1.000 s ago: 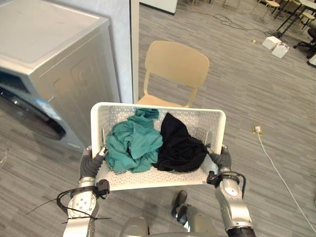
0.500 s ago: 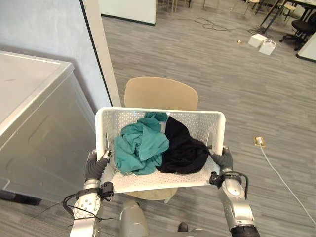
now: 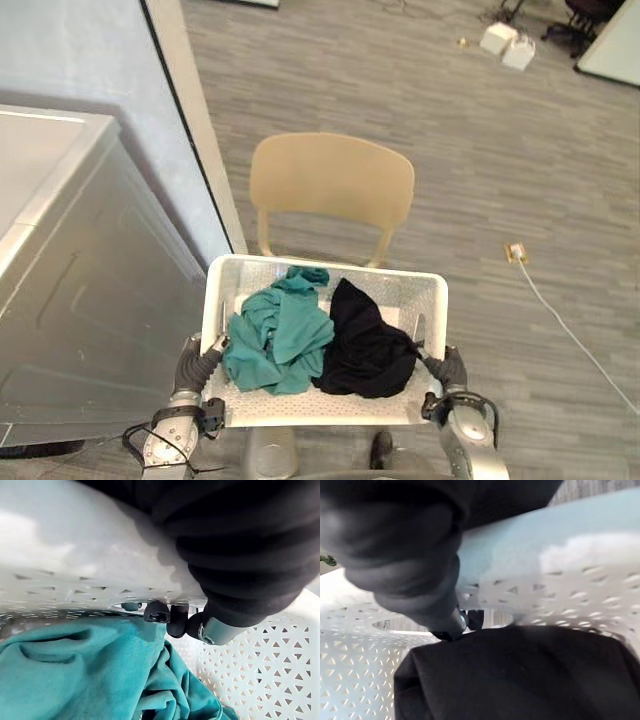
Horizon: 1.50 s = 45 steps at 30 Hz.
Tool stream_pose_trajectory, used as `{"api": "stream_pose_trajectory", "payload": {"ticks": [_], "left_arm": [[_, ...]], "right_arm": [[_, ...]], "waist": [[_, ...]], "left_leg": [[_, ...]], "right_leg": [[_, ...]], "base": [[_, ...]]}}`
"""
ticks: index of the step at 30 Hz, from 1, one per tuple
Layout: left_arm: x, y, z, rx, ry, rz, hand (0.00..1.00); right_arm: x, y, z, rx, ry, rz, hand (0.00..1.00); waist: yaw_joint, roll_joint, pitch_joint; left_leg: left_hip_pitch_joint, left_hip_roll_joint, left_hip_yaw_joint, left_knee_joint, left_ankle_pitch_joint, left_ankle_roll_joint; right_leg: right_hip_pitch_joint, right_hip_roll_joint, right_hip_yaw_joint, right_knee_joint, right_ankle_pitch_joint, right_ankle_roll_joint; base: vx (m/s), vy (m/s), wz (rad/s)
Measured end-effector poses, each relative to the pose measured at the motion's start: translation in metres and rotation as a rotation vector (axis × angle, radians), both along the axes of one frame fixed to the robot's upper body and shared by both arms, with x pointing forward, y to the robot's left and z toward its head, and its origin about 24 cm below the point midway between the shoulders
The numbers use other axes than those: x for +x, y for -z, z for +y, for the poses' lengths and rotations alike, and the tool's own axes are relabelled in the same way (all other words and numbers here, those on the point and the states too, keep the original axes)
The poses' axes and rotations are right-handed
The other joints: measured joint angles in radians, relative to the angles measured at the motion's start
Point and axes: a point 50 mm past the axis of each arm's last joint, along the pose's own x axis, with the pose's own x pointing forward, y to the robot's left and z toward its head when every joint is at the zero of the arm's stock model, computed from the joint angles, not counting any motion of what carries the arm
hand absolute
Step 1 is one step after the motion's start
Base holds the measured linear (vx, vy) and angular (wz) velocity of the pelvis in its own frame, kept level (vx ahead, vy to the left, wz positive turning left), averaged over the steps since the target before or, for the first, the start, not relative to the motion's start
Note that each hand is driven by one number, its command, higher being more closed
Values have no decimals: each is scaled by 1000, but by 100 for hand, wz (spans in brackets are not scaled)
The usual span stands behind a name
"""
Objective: Pick up the laundry basket with both hands and put the clothes into the washing machine.
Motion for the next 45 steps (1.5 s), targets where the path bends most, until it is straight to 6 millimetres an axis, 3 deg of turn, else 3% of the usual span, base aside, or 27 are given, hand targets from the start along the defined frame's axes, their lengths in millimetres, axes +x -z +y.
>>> {"api": "stream_pose_trajectory", "payload": {"ticks": [5, 11, 15, 22, 23, 24, 26, 30, 45], "left_arm": [[49, -16, -4, 0, 60, -97, 100], [104, -32, 7, 69, 45, -125, 100], [126, -50, 13, 96, 33, -167, 100], [135, -62, 16, 112, 34, -194, 100], [136, -63, 16, 112, 35, -198, 0], [137, -65, 16, 111, 34, -204, 0], [142, -72, 15, 106, 31, -230, 0], [153, -88, 24, 107, -20, -271, 0], [149, -98, 50, 184, -91, -266, 0]], "right_arm": [[36, -24, -10, -32, 28, -102, 100], [85, -35, 1, -44, 20, -116, 100], [107, -51, 6, -41, 13, -163, 100], [124, -64, 6, -46, 9, -193, 100], [125, -65, 5, -54, 3, -194, 100], [126, -66, 5, -56, 1, -196, 0], [129, -67, 4, -48, 3, -196, 0], [132, -63, 7, -9, -30, -171, 0], [125, -50, 6, 18, -57, -114, 0]], "waist": [[5, -8, 160], [10, -19, 192], [11, -32, 209], [11, -42, 214], [11, -42, 215], [10, -42, 215], [11, -49, 218], [10, -86, 236], [10, -88, 236]], "left_leg": [[-74, 5, -14, 45, 6, 6], [-178, -7, -38, 54, 29, 29], [-215, -18, -56, 40, 50, 40], [-242, -17, -91, 37, 57, 38], [-246, -17, -96, 36, 57, 36], [-251, -17, -102, 34, 58, 35], [-261, -18, -110, 32, 59, 31], [-263, -17, -121, 21, 64, 16], [-217, -3, -107, -17, 83, 11]], "right_leg": [[-94, 3, 17, 65, 11, 8], [-171, 2, -2, 50, 45, 28], [-187, 2, -30, 20, 62, 25], [-186, 16, -62, 1, 79, 15], [-187, 17, -65, 1, 78, 15], [-187, 20, -70, 0, 78, 15], [-187, 25, -80, -5, 77, 13], [-187, 31, -85, -11, 74, 5], [-166, 39, -80, -15, 75, 7]], "base": [[-99, 28, -14], [-24, 26, 2], [56, -30, 12], [37, -30, 4], [-36, -23, 5], [-63, -22, 10], [-68, -11, 12], [-49, -16, 5], [6, -25, -2]]}}
